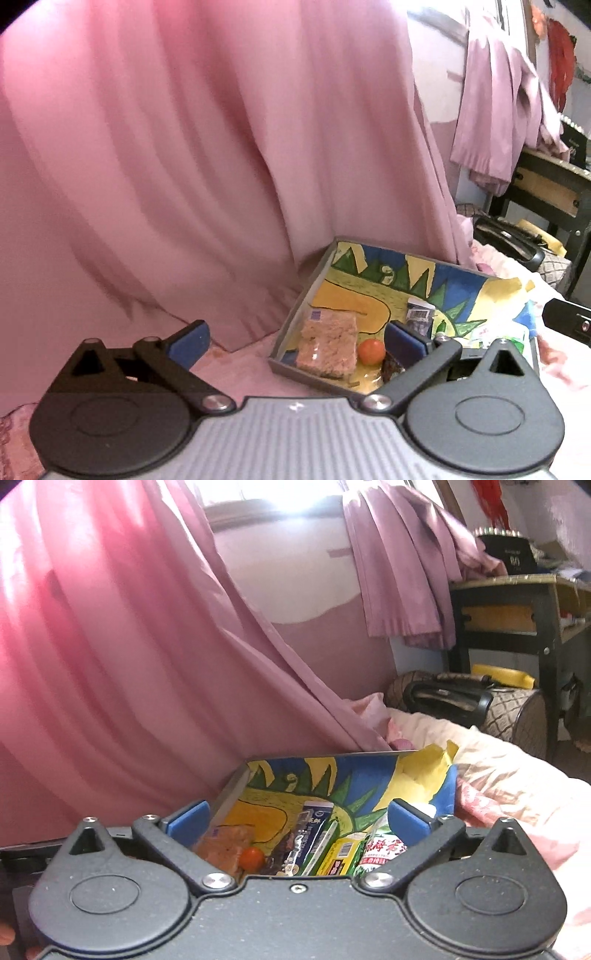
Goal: Organize snacks
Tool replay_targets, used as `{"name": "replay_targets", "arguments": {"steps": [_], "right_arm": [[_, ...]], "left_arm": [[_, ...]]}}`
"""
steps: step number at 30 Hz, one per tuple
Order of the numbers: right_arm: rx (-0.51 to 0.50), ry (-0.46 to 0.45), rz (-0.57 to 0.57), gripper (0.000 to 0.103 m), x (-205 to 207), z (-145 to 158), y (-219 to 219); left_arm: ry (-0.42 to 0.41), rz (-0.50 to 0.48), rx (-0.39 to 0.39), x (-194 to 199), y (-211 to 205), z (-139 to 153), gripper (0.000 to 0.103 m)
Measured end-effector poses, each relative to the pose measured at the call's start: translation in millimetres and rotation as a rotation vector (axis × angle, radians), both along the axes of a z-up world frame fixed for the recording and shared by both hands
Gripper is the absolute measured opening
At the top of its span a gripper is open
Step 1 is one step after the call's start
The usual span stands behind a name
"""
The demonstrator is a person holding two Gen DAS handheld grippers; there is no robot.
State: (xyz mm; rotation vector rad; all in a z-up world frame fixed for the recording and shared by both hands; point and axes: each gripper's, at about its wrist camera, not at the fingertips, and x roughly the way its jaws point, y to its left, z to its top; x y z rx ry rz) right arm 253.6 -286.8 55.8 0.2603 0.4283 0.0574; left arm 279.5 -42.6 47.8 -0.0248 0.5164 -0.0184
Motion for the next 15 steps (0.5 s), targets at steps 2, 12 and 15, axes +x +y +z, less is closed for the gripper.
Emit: {"name": "replay_targets", "arguments": {"steps": [2,12,15], "right_arm": [[-0.003,-0.006,0.005,0.102,-13,5,3],[-0.032,-0.034,0.028,0.102,-81,15,13],[-0.024,-0.046,0.024,0.102,-102,15,12]], "left_arm": [[-0.007,0.004,-0.008,-16,6,4,0.103],[-0.033,0.034,0.006,-87,22,12,0.103],[-0.039,0.038,0.015,-109,25,11,0.103]]}}
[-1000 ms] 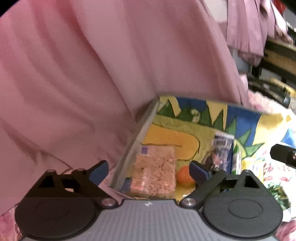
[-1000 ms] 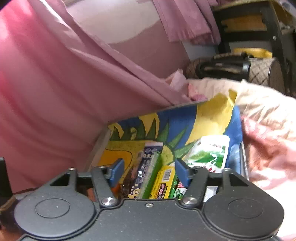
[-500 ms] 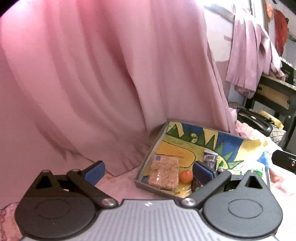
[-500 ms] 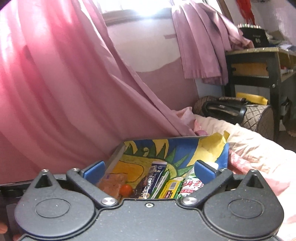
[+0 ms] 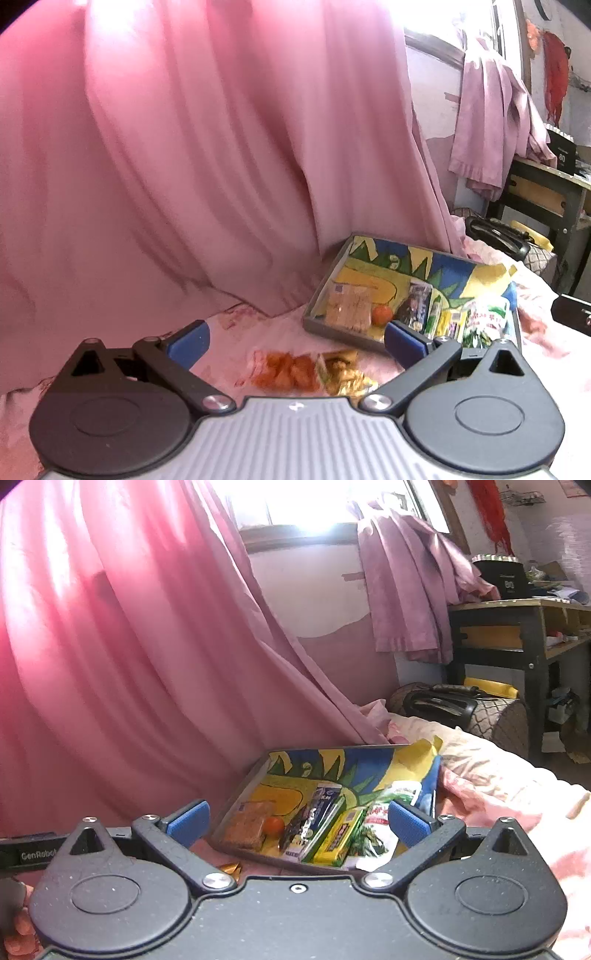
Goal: Organize snacks
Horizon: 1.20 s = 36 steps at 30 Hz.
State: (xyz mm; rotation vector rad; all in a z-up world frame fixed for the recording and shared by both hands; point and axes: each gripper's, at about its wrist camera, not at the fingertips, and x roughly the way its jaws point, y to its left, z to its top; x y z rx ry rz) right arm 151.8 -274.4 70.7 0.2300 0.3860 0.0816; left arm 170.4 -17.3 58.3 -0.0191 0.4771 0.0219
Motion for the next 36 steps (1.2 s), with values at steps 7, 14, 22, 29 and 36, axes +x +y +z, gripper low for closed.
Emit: {"name": "replay_targets", "arguments": {"steps": [7,14,22,29,36], "right_arm": [[-0.006,0.003,0.011,0.102,-46,-4,6],[-0.035,0.025,0.032,0.102,-83,-12,20],[-0.063,0.064,0.054,0.102,-111,-21,33],[-0.107,0.121,0.068,0.102,-121,-35,45],[-0.17,0.173,0.1,0.102,-115,-51,61]], "left_arm": [[-0.005,0.004,0.019,-41,5,-4,0.103],[0.004,-0.014,0.049,-78,9,-12,0.103],[0.052,-0.045,0.063,-107,13,-30,0.103],[0.109,-0.03,0.067,-121,25,-56,0.103],[0.152,0.018,0.058,-120,33,-64,0.103]]}}
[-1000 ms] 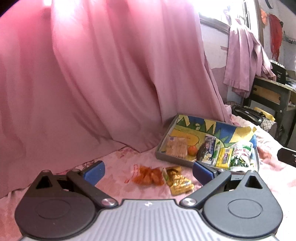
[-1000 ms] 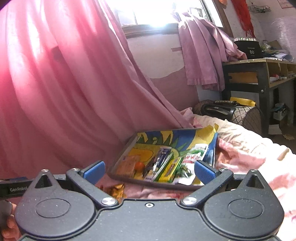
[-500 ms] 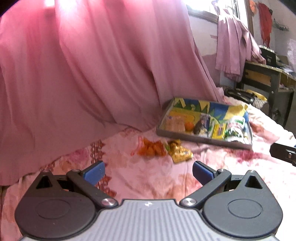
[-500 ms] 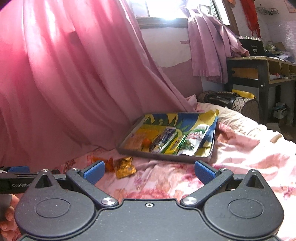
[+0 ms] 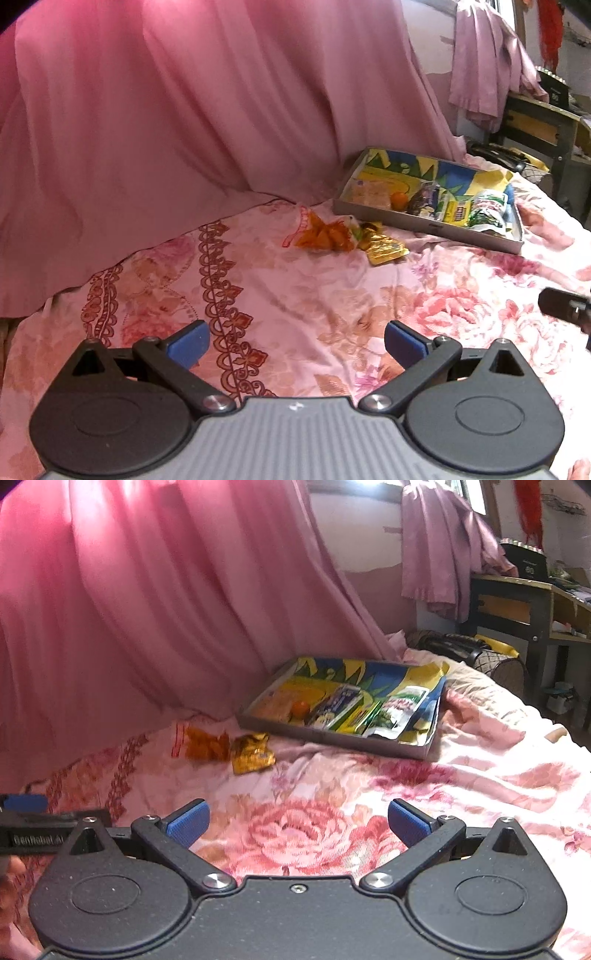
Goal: Organize snacks
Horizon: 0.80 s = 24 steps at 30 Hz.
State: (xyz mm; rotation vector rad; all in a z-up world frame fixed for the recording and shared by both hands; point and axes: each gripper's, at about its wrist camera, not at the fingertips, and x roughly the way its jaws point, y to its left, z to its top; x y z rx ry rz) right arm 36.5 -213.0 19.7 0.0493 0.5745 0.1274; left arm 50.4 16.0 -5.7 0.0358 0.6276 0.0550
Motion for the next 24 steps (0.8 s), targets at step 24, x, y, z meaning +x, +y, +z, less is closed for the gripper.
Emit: {"name": "replay_targets", "arguments": {"steps": [24], "right_arm": [[-0.112,0.054,0.054,0.102,38,-29,28]], "left_arm": [[0.09,-0.011,-0.025,49,17,-6,0.103]]}}
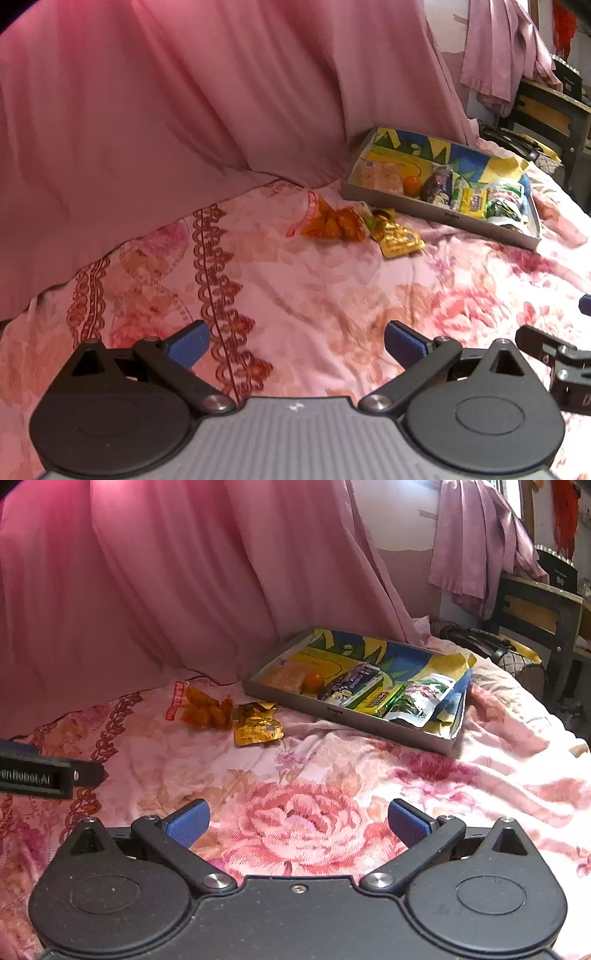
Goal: Organize snacks
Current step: 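Grasp the orange snack bag with the left tool while the right tool grasps the gold foil packet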
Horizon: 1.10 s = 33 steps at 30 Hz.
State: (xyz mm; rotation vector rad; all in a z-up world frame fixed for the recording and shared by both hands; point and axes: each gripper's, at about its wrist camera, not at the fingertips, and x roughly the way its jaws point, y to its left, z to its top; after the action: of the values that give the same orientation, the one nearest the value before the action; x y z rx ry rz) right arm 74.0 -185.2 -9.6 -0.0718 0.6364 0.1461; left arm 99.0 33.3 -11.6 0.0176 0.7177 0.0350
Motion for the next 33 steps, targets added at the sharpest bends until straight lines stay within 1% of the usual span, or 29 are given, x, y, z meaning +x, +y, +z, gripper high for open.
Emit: {"name": "replay_targets", "arguments": {"steps": [5,12,17,25,29,33], "right_arm": [[-0.006,-0.029,-0.003,0.102,15,-3,4],[0.048,-0.071,-0.023,0.102,38,-10,7],[0.075,-0.05,-0.038,0.102,60,-24,12],[0.049,-0.038,-0.035,0.102,85,-40,21],[0.042,-0.044,-0.024,0.102,96,-44,26],[0.02,-0.055,-0.006,0.102,109,-49,33]], "left_arm": [[-0.015,0.01,-0.019,20,7,0,0.103],[-0.072,0.057,-0.053,55,17,-4,0.103],[-0.11,0.085,-0.066,83,24,-12,0.103],[-0.131,0.111,-0.082,117,34,-27,0.103],[-0.124,0.097,-0.111,129,38,-33,0.103],[-0.13,0.049,-0.171,138,39,-37,0.103]]}}
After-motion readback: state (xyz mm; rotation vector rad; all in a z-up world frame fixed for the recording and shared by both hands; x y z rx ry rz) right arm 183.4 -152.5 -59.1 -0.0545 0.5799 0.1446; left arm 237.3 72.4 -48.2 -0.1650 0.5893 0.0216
